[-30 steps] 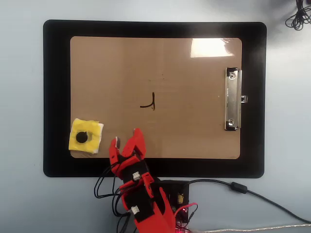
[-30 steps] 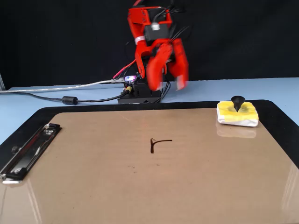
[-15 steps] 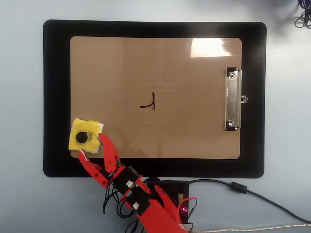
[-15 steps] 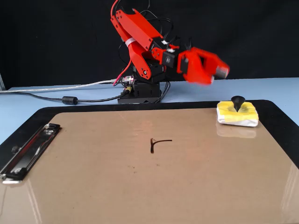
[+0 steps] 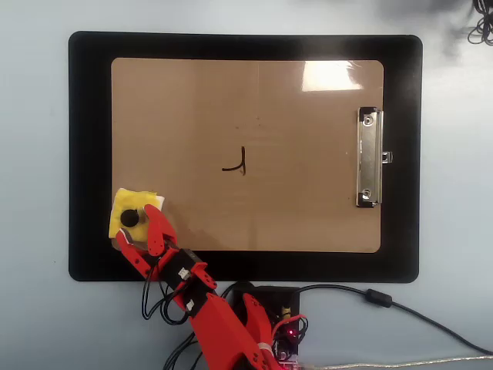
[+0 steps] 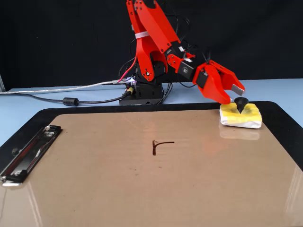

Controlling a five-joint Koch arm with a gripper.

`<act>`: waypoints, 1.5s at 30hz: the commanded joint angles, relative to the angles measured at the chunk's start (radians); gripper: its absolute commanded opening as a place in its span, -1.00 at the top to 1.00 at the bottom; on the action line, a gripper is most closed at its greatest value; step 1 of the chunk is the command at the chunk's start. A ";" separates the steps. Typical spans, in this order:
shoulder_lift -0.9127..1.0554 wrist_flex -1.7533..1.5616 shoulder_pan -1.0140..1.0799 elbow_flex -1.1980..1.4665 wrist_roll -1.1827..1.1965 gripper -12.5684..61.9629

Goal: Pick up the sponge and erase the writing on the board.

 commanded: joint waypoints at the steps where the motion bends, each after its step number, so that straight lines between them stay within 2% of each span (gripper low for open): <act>1: -0.048 -0.114 -0.009 -0.051 0.000 -0.20; 6: -0.173 -0.172 -0.009 -0.101 0.002 -0.20; 14: -0.235 -0.181 -0.011 -0.107 0.002 -0.17; 17: -0.259 -0.184 -0.009 -0.115 0.003 0.06; 24: -0.272 -0.196 0.026 -0.120 0.000 0.88; 34: -0.256 -0.172 0.048 -0.212 -0.021 0.88; 37: -0.175 -0.026 0.072 -0.273 -0.071 0.88; 39: -0.054 0.204 0.124 -0.307 -0.126 0.88; 45: 0.437 1.095 0.416 -0.400 -0.170 0.88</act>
